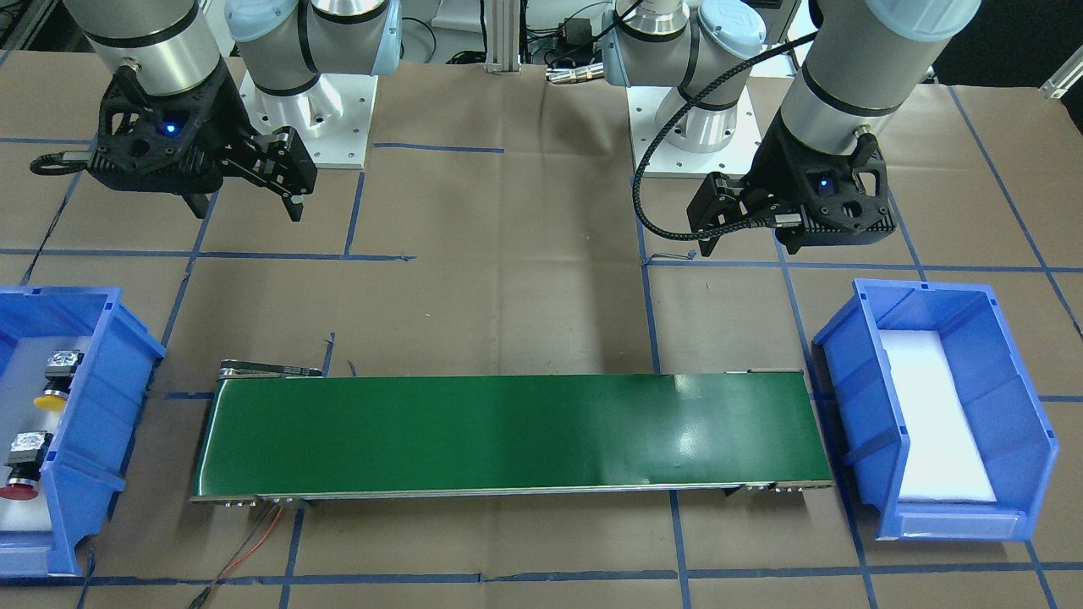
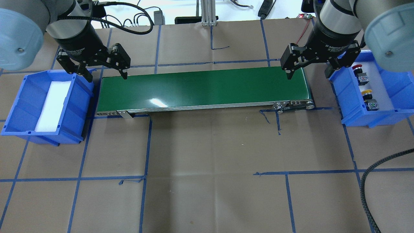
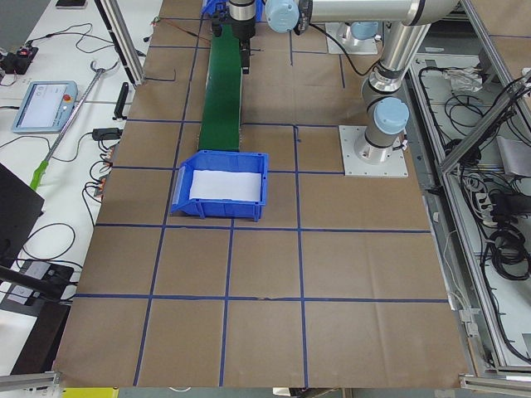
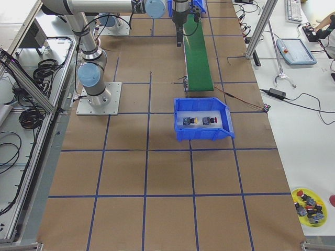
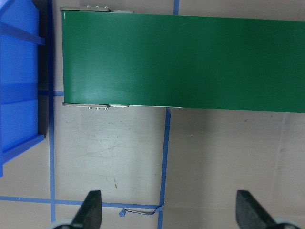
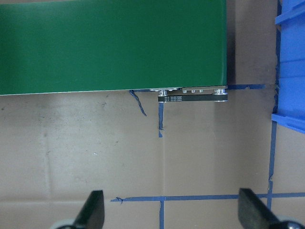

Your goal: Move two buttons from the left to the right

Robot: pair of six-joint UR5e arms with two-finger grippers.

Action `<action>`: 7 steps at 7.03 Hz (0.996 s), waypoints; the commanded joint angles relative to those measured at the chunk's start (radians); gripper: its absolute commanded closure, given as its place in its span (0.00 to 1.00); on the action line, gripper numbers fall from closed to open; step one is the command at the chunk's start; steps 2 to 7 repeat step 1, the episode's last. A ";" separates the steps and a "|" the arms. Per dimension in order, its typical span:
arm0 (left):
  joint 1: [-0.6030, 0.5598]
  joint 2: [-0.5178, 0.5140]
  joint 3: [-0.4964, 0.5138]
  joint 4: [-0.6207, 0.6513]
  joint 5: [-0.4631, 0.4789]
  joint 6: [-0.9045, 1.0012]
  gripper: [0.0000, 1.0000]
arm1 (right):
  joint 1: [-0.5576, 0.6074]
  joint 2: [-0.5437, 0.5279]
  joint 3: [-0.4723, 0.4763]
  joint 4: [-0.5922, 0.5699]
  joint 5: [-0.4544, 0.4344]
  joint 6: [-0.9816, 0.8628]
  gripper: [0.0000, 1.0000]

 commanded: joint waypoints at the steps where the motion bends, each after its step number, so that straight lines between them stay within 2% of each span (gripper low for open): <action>1: 0.000 0.001 0.000 0.000 0.000 0.005 0.00 | 0.000 0.005 0.008 0.000 0.010 0.001 0.00; 7: 0.000 0.001 0.000 0.000 0.000 0.005 0.00 | 0.000 0.005 0.008 0.000 0.010 0.001 0.00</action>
